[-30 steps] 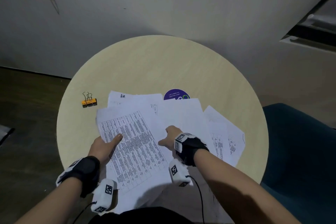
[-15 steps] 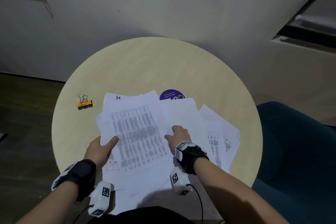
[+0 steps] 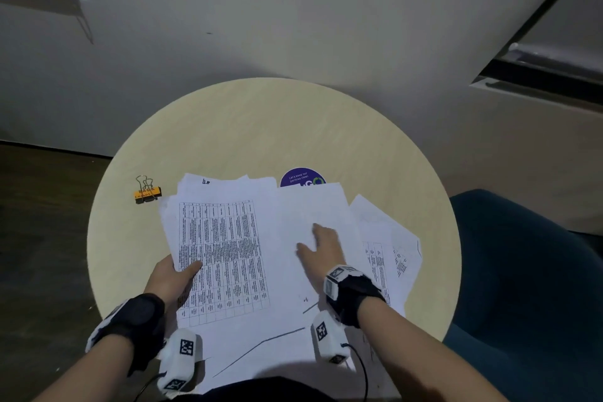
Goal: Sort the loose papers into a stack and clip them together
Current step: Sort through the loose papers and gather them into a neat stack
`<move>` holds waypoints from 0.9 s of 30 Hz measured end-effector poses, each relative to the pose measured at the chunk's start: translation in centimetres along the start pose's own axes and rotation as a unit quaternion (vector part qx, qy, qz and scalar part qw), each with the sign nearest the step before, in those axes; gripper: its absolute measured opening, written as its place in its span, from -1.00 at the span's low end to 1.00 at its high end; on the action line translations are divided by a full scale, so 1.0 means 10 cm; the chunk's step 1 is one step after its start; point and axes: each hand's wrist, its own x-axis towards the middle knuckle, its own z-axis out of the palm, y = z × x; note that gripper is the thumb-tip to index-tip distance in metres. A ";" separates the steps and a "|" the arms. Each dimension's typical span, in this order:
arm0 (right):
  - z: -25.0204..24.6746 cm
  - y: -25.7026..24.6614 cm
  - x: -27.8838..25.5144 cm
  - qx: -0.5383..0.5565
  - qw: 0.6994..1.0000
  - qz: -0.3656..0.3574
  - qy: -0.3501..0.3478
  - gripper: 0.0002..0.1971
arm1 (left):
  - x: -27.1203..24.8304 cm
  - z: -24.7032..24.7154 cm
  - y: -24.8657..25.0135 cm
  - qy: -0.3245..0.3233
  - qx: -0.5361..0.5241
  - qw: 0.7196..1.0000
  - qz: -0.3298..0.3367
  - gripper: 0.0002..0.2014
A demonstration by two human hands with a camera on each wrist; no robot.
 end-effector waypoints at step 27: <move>-0.52 0.46 -0.18 0.250 0.961 0.116 0.006 -0.65 | -0.35 -0.12 -0.13 0.029 0.010 1.000 -0.001 -0.65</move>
